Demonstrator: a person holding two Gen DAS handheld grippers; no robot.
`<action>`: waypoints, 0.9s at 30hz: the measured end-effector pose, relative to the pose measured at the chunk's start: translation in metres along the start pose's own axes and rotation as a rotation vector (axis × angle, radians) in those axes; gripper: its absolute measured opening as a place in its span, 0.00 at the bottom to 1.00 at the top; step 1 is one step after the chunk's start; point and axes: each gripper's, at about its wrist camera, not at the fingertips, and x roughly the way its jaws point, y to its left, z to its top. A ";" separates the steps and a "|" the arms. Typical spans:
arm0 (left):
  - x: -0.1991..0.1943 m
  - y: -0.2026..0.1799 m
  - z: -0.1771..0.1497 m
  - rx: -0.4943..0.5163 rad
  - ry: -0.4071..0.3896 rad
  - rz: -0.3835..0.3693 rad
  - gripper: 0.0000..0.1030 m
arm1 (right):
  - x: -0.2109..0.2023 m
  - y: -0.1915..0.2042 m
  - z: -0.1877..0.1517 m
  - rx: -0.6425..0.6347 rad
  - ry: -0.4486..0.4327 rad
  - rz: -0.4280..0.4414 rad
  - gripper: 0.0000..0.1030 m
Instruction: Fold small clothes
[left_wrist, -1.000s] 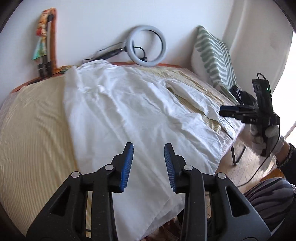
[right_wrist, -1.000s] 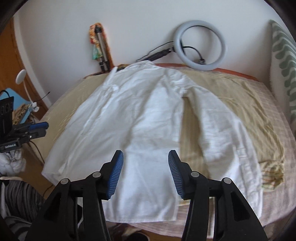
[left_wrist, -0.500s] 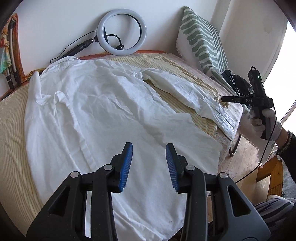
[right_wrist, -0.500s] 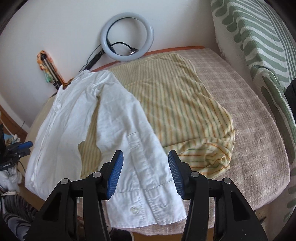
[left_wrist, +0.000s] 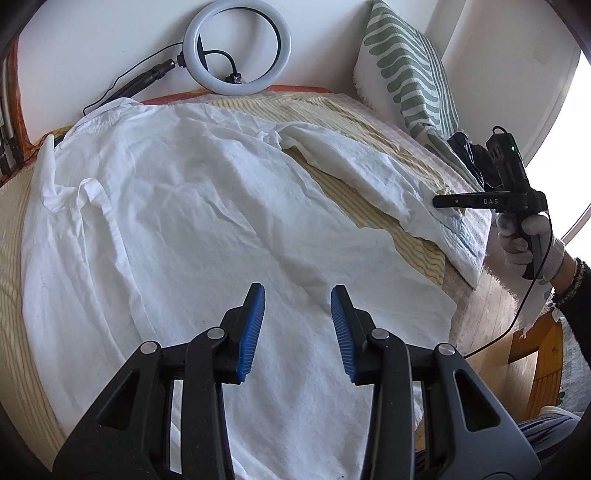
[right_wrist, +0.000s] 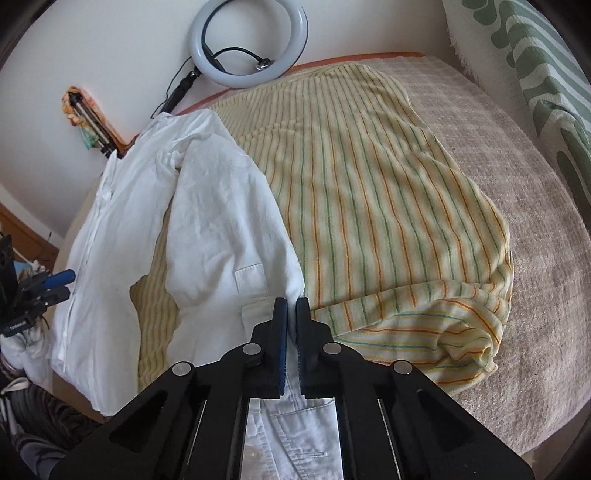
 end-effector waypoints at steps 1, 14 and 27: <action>-0.001 0.000 0.000 -0.001 -0.003 -0.001 0.36 | -0.004 0.003 0.001 0.009 -0.010 0.010 0.01; -0.023 0.013 -0.001 -0.060 -0.059 -0.021 0.36 | -0.042 0.163 -0.014 -0.286 -0.047 0.149 0.01; -0.039 0.027 -0.015 -0.092 -0.059 -0.047 0.36 | 0.004 0.224 -0.035 -0.442 0.124 0.292 0.25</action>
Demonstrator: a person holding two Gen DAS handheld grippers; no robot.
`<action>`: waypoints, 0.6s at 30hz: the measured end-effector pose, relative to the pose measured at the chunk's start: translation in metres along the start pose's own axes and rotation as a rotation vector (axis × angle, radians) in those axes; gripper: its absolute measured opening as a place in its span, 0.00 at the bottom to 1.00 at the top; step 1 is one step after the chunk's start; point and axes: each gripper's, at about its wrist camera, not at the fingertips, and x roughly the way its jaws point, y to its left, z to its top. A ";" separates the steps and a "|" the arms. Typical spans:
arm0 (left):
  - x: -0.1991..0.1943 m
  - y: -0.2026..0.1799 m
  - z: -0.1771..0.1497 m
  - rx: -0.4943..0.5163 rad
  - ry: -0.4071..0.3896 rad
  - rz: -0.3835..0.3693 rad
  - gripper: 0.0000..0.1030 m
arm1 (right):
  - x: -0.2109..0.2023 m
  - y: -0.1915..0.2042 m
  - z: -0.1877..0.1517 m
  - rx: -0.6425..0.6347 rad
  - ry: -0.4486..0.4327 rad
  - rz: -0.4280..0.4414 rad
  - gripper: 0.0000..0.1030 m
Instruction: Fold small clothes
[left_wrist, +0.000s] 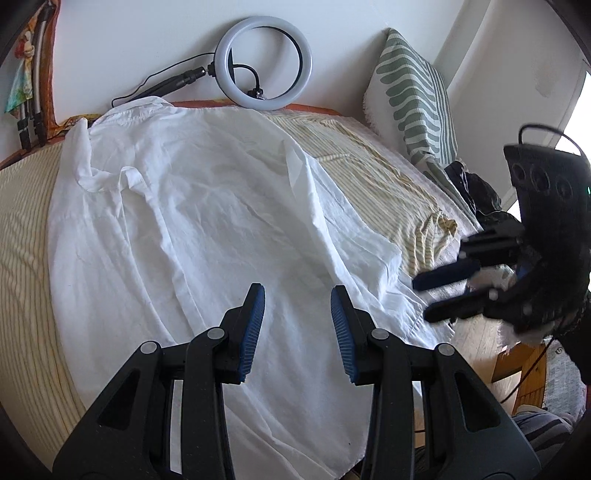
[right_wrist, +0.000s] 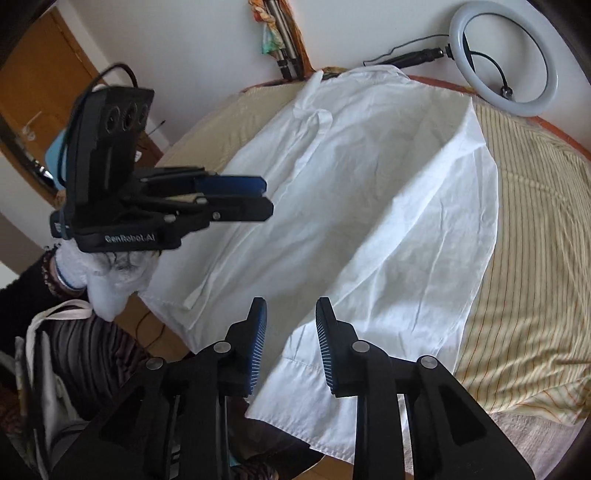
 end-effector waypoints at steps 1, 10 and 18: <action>0.002 -0.002 -0.002 -0.002 0.018 -0.033 0.36 | -0.006 -0.007 0.006 0.010 -0.013 -0.021 0.25; 0.042 -0.033 -0.008 0.044 0.175 -0.182 0.37 | 0.002 -0.098 0.103 0.157 -0.038 -0.188 0.35; 0.080 -0.040 -0.008 0.036 0.235 -0.198 0.37 | 0.067 -0.141 0.153 0.223 0.059 -0.344 0.36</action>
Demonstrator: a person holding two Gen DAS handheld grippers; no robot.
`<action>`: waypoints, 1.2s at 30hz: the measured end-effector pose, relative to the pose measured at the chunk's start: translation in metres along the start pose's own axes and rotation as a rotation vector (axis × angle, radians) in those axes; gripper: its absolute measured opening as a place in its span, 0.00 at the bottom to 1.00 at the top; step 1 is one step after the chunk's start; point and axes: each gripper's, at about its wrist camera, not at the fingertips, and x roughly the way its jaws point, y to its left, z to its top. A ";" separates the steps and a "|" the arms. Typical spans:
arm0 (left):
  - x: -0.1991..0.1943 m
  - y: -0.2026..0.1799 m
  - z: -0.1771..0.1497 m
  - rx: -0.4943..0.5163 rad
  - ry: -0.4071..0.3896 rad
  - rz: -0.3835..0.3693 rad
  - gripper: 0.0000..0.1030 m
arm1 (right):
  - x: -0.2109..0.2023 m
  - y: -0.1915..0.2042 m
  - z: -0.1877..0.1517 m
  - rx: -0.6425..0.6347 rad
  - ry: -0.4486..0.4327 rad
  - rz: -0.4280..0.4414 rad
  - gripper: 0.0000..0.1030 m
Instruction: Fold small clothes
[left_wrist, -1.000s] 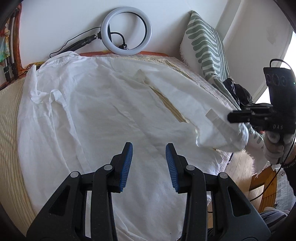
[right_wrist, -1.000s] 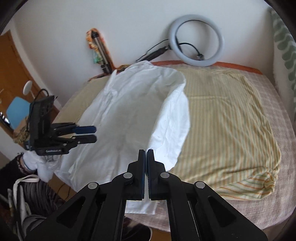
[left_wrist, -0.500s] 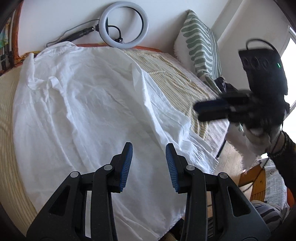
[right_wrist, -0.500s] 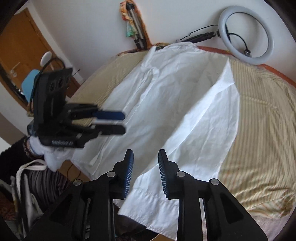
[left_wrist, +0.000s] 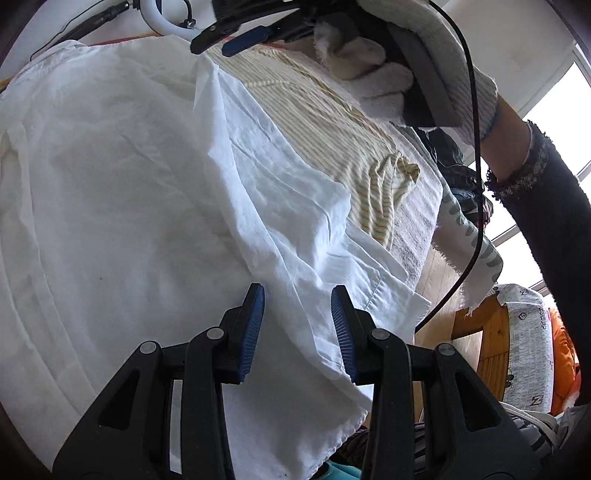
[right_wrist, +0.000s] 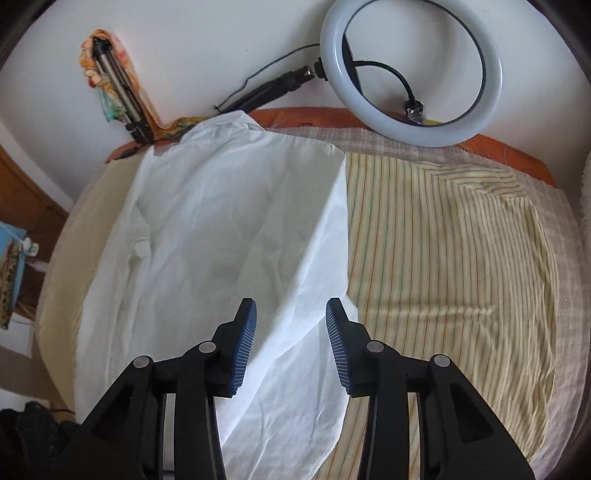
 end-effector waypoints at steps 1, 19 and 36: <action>0.004 0.001 -0.001 0.001 0.007 0.003 0.37 | 0.008 0.000 0.002 -0.002 0.017 -0.015 0.36; 0.011 0.019 0.002 -0.058 0.000 0.012 0.03 | 0.060 0.061 0.064 -0.171 -0.016 -0.059 0.01; -0.017 -0.010 -0.018 0.067 0.041 0.145 0.03 | -0.066 -0.019 -0.059 0.016 -0.128 0.127 0.29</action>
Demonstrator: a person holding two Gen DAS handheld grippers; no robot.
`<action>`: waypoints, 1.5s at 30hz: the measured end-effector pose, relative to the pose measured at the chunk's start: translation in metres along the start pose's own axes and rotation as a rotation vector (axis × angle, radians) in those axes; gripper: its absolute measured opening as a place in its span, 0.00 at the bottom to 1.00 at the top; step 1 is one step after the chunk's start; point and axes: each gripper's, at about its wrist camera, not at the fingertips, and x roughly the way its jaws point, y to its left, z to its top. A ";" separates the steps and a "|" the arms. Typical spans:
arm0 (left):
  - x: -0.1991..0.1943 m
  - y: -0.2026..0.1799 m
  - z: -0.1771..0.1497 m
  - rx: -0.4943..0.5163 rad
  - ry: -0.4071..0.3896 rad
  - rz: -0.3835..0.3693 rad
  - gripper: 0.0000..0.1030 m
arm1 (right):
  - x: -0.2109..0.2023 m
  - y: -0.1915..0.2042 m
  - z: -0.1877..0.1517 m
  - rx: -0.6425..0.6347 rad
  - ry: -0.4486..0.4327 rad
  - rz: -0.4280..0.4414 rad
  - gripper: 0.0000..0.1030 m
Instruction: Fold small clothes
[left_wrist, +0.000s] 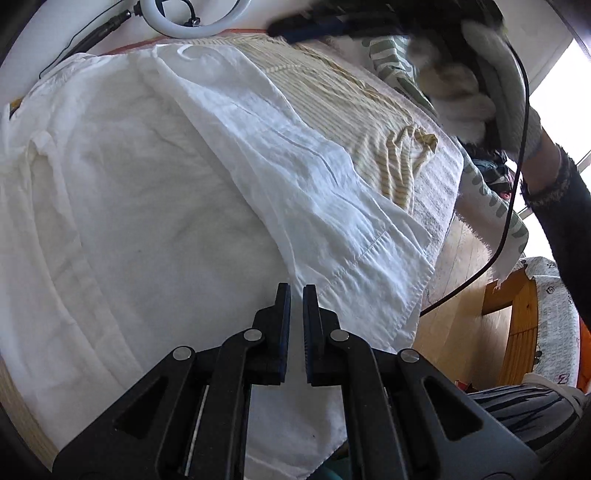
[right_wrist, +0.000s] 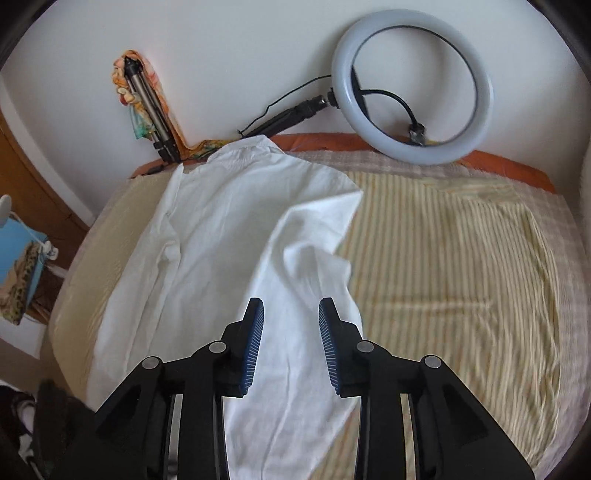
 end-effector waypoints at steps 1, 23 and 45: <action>-0.008 0.000 0.001 -0.005 -0.014 0.002 0.03 | -0.007 -0.005 -0.018 0.017 0.011 0.002 0.29; 0.061 -0.133 0.004 0.028 -0.107 0.097 0.47 | -0.044 -0.060 -0.104 0.182 -0.021 0.061 0.29; 0.053 -0.102 0.004 -0.175 -0.269 0.022 0.04 | 0.028 -0.078 -0.040 0.219 -0.008 0.148 0.43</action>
